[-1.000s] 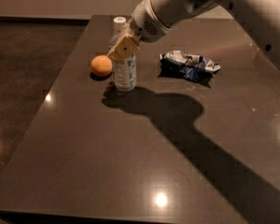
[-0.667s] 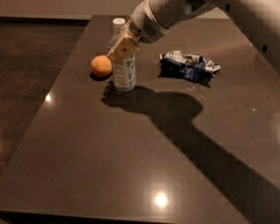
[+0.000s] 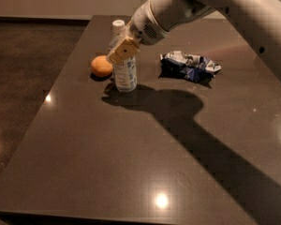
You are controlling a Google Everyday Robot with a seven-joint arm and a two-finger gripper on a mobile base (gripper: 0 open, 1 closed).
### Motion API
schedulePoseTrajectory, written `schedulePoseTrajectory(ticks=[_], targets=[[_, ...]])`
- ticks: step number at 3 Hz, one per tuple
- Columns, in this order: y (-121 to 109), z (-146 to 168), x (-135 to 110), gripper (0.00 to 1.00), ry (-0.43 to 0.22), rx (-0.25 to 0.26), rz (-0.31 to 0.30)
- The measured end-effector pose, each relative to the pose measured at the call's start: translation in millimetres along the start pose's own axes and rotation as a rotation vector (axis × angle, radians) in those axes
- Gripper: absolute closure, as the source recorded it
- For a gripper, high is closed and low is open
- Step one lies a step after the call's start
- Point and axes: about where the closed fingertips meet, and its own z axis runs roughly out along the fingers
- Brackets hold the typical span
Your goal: Move blue plastic bottle near orange
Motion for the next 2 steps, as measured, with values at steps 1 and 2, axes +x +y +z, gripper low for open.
schedulePoseTrajectory(ticks=[1, 2], targets=[[1.1, 2.3, -0.7, 0.0, 0.0, -0.005, -0.001], [1.1, 2.3, -0.7, 0.0, 0.0, -0.005, -0.001]])
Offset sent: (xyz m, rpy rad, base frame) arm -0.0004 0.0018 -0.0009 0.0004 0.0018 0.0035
